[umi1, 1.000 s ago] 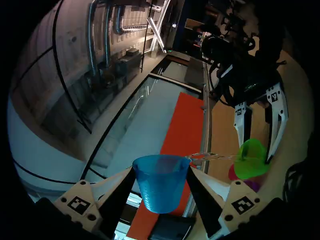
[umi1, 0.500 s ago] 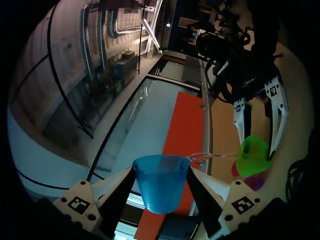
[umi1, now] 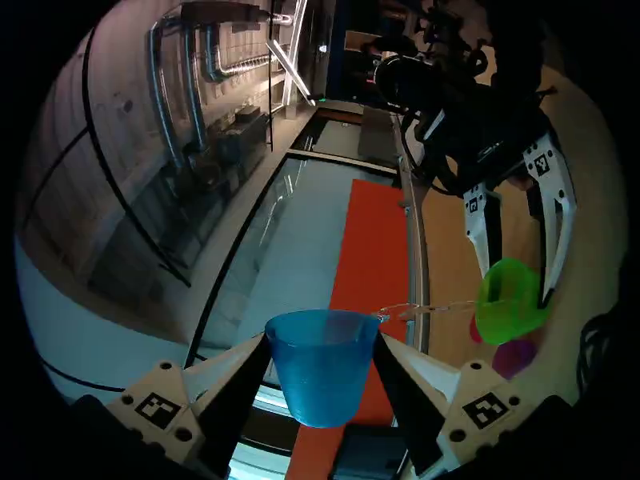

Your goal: Pour water

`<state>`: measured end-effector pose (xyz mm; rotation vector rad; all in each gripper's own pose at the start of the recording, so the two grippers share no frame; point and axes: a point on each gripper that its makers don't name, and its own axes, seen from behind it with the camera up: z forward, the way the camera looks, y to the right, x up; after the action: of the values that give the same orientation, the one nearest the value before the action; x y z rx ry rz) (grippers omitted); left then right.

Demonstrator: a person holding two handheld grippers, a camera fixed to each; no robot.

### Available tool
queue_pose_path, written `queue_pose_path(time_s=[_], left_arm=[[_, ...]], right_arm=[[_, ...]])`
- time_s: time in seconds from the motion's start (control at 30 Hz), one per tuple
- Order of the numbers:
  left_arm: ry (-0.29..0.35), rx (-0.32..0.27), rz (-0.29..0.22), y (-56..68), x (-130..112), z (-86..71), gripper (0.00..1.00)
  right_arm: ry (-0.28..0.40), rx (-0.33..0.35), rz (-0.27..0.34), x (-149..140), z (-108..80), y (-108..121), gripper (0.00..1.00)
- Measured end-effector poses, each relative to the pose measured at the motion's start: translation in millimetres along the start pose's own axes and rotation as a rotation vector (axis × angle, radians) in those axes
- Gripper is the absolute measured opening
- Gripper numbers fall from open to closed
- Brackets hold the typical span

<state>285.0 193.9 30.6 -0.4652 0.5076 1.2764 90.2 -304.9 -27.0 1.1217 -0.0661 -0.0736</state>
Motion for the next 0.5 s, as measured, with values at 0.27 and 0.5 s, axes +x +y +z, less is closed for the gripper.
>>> queue_pose_path(time_s=[0.27,0.5], left_arm=[[0.006,0.007,0.046,-0.9,2.4,1.0,0.86],[0.009,0.018,0.093,-5.3,3.0,2.8,0.86]], right_arm=[[0.001,0.000,-0.001,-0.5,0.2,0.7,0.88],[0.000,0.001,-0.001,-0.4,0.8,0.6,0.88]])
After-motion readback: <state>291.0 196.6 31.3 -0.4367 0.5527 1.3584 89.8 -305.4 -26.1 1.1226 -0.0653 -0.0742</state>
